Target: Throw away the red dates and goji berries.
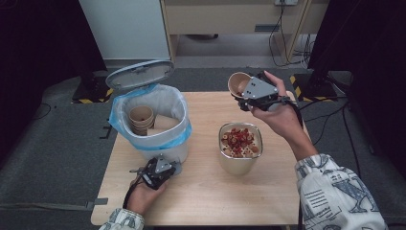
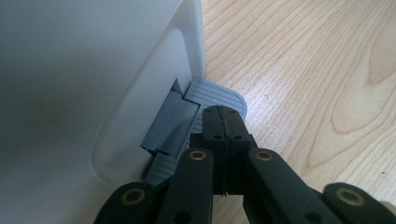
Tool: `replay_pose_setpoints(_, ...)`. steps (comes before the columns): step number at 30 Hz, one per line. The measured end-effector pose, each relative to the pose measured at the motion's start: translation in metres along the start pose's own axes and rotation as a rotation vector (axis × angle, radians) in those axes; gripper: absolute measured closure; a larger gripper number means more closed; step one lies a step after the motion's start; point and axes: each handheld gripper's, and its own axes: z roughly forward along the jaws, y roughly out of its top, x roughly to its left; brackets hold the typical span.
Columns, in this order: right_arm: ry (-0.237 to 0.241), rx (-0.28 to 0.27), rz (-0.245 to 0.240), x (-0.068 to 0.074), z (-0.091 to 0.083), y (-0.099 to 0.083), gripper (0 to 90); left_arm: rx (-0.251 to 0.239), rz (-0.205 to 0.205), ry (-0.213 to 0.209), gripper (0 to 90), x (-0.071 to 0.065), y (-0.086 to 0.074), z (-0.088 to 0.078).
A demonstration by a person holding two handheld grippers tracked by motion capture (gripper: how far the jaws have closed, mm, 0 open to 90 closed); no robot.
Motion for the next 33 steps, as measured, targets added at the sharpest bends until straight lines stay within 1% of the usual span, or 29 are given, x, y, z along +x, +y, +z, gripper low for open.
replay_pose_setpoints(15,0.02,-0.033,0.045,-0.001,0.002,0.018,30.7,0.0,0.002,0.0,89.5,0.0,0.0,0.0)
replay_pose_setpoints(22,0.034,-0.055,0.107,-0.003,0.002,0.023,30.7,0.0,0.002,0.0,89.6,0.0,0.0,0.0)
replay_pose_setpoints(30,0.044,-0.071,0.155,-0.006,0.002,0.027,30.7,0.0,0.003,0.0,89.6,0.0,0.0,0.0)
replay_pose_setpoints(33,0.049,-0.077,0.161,-0.006,0.002,0.028,30.7,0.0,0.002,-0.001,89.5,0.0,0.0,0.0)
